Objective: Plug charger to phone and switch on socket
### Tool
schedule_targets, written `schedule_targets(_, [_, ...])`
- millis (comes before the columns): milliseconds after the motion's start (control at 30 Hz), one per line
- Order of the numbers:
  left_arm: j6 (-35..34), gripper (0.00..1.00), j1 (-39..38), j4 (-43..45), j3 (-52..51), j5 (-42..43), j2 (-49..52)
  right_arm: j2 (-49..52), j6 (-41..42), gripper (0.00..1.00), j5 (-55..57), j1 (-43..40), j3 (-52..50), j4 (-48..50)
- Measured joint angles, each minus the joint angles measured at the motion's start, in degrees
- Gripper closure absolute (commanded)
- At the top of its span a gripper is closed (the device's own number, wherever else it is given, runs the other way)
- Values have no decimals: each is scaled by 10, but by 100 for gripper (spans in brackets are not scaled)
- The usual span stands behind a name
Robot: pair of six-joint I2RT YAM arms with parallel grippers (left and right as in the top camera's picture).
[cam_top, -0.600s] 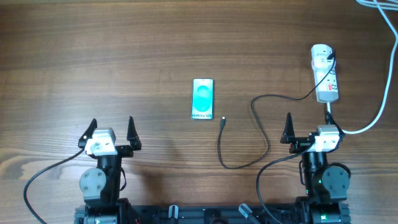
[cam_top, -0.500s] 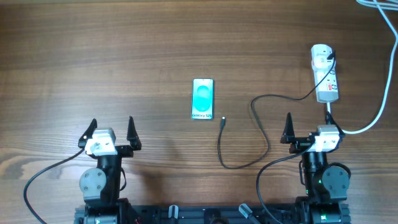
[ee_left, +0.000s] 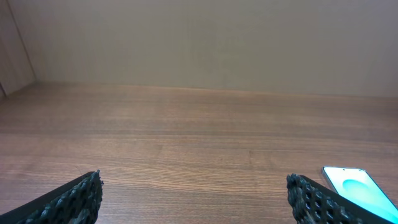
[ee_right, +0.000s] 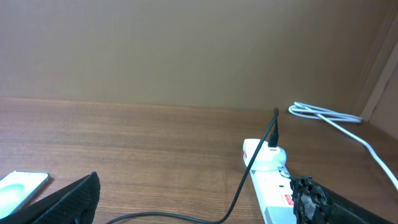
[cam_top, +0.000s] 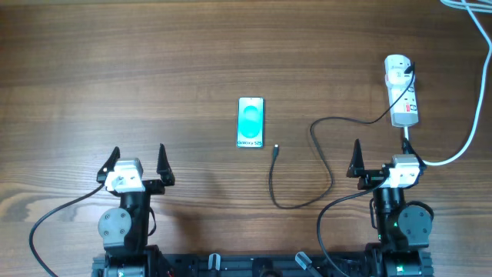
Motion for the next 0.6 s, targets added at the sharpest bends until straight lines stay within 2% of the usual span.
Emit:
schedule_targets(400, [-3, 0, 0, 0, 0, 7, 0, 0, 2, 0, 0, 0, 0, 0])
schedule_targets(500, [-64, 0, 1, 19, -1, 100, 0, 0, 2, 0, 0, 0, 0, 0])
schedule_targets(533, [-89, 0, 1, 43, -3, 203, 0, 0, 2, 0, 0, 0, 0, 0])
schedule_targets(600, [-118, 0, 1, 133, -6, 315, 1, 0, 2, 0, 0, 0, 0, 0])
